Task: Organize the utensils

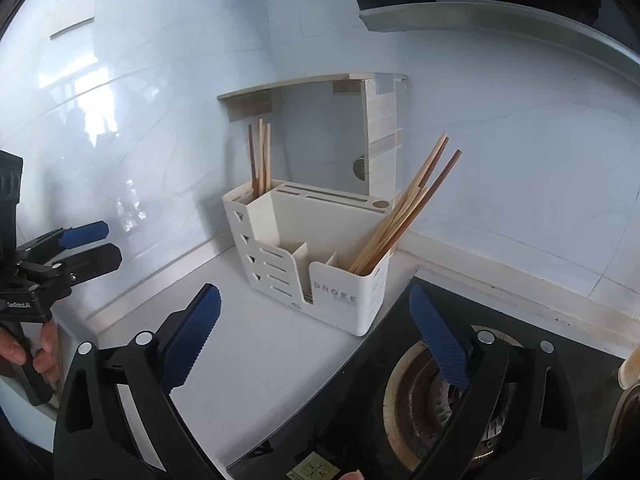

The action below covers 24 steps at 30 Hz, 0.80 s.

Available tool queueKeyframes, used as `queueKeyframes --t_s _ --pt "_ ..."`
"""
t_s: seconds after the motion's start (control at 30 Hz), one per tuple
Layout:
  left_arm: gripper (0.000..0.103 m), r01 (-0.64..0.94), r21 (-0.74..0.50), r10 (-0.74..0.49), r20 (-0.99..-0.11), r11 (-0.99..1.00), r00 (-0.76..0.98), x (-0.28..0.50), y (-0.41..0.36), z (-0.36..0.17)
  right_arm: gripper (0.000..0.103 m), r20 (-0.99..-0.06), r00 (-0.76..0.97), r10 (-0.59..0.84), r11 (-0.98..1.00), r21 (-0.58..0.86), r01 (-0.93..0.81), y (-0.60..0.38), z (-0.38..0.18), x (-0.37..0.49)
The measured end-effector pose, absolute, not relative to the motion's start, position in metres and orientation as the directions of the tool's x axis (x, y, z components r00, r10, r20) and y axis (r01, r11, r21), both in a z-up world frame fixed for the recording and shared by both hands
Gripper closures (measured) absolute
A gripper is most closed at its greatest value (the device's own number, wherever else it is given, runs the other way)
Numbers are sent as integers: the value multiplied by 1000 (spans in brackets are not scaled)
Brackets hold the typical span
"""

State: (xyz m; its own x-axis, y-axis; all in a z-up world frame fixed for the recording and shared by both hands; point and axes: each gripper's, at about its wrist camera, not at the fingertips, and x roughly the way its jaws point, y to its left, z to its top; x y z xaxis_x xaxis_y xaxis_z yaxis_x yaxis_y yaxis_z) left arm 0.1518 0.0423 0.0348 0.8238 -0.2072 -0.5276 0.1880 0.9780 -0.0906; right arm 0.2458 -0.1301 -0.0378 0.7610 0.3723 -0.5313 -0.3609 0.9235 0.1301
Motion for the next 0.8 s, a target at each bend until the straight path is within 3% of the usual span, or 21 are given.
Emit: queueKeyframes --t_s 0.43,0.8 --pt "6 122 -67 -139 -512 990 848 126 40 29 5 -529 751 395 916 164 -366 -134 -37 226" --pt "6 149 -55 -156 -509 987 846 114 36 26 5 -525 741 419 905 171 -390 -135 -41 217"
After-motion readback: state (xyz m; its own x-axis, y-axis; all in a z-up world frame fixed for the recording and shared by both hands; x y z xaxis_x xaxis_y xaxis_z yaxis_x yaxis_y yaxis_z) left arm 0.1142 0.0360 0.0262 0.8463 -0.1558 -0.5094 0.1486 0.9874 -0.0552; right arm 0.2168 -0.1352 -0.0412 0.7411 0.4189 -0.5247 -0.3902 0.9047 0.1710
